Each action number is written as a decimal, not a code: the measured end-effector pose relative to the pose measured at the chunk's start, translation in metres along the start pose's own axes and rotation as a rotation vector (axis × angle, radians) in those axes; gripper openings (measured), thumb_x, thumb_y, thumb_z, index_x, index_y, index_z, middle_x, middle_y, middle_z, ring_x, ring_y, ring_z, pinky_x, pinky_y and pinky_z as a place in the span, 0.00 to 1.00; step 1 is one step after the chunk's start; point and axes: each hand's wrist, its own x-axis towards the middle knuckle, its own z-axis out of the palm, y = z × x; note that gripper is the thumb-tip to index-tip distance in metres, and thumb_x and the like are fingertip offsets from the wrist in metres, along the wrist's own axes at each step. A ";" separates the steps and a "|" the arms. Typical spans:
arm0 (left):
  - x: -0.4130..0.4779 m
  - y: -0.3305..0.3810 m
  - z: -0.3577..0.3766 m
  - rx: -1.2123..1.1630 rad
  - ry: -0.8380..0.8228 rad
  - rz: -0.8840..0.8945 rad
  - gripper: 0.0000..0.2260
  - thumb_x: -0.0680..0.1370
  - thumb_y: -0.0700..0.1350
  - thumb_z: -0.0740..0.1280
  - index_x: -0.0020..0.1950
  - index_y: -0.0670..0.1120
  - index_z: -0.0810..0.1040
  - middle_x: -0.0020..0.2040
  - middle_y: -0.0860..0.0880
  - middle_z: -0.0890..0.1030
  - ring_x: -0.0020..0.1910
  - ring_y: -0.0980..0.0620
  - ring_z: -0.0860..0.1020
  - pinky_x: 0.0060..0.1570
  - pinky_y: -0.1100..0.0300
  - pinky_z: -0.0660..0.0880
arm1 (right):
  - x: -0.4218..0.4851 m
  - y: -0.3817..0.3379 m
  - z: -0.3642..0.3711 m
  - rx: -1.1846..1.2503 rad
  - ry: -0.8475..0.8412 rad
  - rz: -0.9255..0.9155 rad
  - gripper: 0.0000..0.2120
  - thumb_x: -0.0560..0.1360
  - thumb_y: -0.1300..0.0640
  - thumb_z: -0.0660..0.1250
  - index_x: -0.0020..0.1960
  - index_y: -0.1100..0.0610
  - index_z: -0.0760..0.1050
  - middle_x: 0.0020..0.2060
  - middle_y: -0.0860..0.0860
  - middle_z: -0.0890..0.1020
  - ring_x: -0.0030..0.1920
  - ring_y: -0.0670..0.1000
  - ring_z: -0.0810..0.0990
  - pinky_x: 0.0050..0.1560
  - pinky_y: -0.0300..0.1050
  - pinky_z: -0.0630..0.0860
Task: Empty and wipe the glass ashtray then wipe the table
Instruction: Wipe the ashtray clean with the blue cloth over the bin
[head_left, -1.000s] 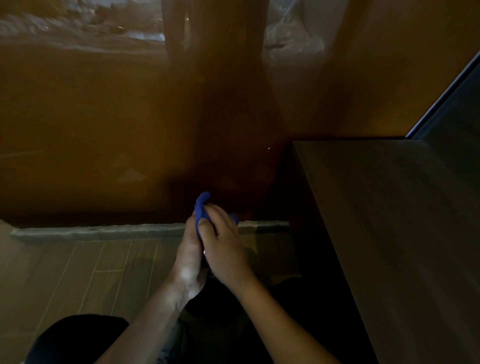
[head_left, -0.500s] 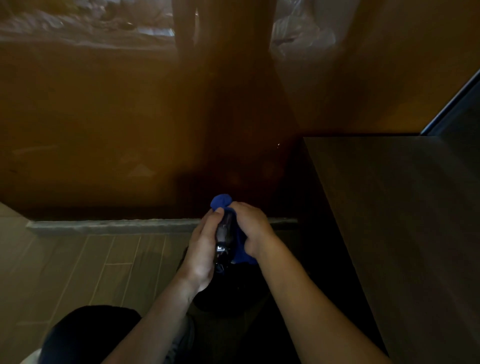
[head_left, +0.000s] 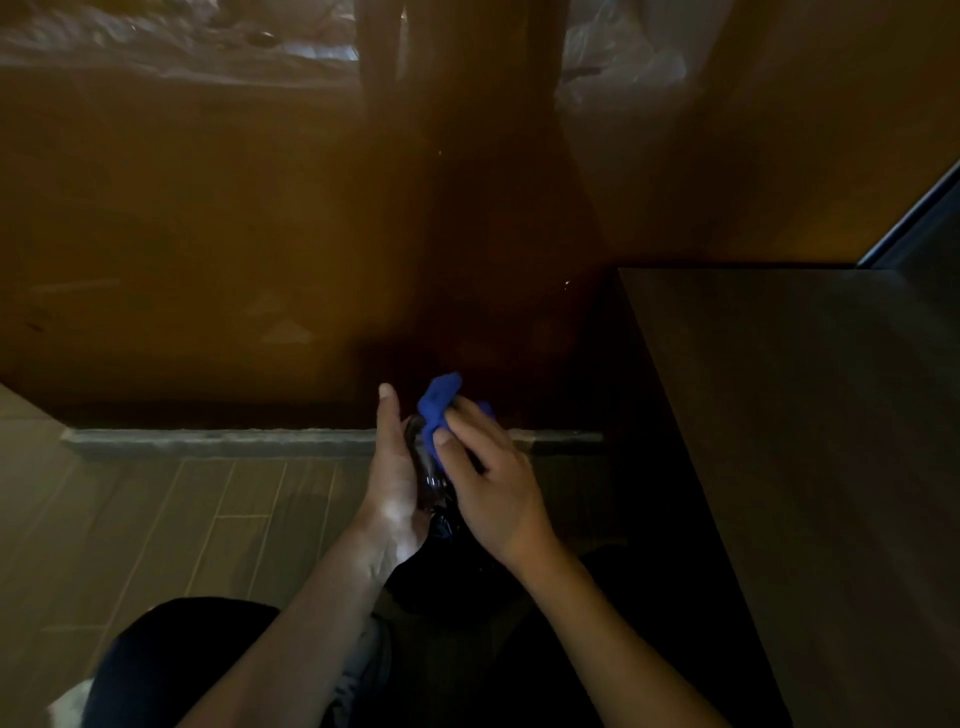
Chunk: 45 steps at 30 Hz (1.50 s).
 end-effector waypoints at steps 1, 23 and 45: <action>0.002 -0.001 -0.004 0.002 -0.002 -0.001 0.43 0.78 0.76 0.51 0.62 0.42 0.87 0.61 0.37 0.86 0.59 0.42 0.86 0.59 0.47 0.78 | -0.005 0.003 0.000 -0.081 -0.037 -0.068 0.19 0.84 0.46 0.59 0.74 0.44 0.73 0.77 0.41 0.68 0.78 0.41 0.60 0.80 0.47 0.58; -0.010 -0.001 0.017 0.036 -0.031 0.061 0.33 0.78 0.70 0.56 0.58 0.41 0.78 0.54 0.44 0.80 0.49 0.50 0.83 0.57 0.56 0.77 | 0.034 -0.020 -0.002 0.319 -0.083 0.476 0.17 0.81 0.44 0.58 0.53 0.54 0.79 0.45 0.56 0.81 0.46 0.56 0.81 0.49 0.51 0.76; 0.009 -0.010 -0.002 -0.175 0.356 0.143 0.21 0.83 0.62 0.60 0.56 0.46 0.80 0.42 0.47 0.78 0.38 0.48 0.79 0.39 0.54 0.77 | -0.001 -0.005 0.044 0.545 0.036 0.735 0.18 0.86 0.45 0.53 0.60 0.50 0.80 0.54 0.53 0.85 0.55 0.52 0.83 0.62 0.53 0.78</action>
